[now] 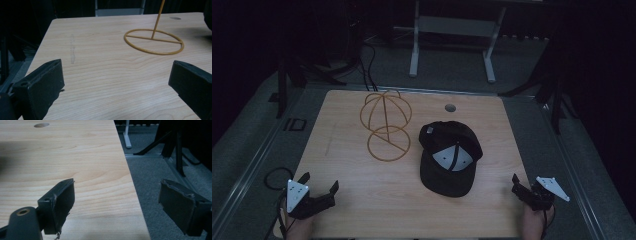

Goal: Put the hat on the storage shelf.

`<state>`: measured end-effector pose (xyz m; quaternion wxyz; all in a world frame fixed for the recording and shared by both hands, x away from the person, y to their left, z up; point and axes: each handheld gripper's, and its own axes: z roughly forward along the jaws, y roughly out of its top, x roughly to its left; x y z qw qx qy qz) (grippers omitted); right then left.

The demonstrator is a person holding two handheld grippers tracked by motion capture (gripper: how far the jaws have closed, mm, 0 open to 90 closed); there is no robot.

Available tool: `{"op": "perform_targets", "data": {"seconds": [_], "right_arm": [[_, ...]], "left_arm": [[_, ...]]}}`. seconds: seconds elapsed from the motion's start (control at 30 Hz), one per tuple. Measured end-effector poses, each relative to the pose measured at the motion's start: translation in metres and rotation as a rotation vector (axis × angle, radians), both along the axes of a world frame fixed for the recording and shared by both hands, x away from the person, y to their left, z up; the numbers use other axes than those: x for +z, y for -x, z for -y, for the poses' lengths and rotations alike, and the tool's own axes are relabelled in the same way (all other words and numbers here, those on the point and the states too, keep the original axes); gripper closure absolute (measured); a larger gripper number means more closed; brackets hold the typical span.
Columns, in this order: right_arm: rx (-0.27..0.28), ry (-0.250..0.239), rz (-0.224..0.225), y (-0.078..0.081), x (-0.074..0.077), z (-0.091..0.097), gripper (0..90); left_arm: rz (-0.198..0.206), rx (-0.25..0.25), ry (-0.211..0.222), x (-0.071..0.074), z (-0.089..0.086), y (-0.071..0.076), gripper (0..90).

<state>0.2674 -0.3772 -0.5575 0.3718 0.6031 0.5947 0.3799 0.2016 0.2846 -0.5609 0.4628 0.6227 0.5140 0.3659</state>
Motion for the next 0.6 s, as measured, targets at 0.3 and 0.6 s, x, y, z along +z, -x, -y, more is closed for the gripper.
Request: {"op": "perform_targets", "data": {"seconds": [0.3,0.6], "right_arm": [[0.055,-0.038,-0.023,-0.006,0.011,-0.003,13.1],[0.133,-0.083,0.004,-0.005,0.058,-0.014,13.2]], "left_arm": [[0.008,-0.019,0.04,0.001,0.003,-0.001,0.5],[0.007,-0.039,0.089,0.002,0.003,-0.001,0.5]]}}
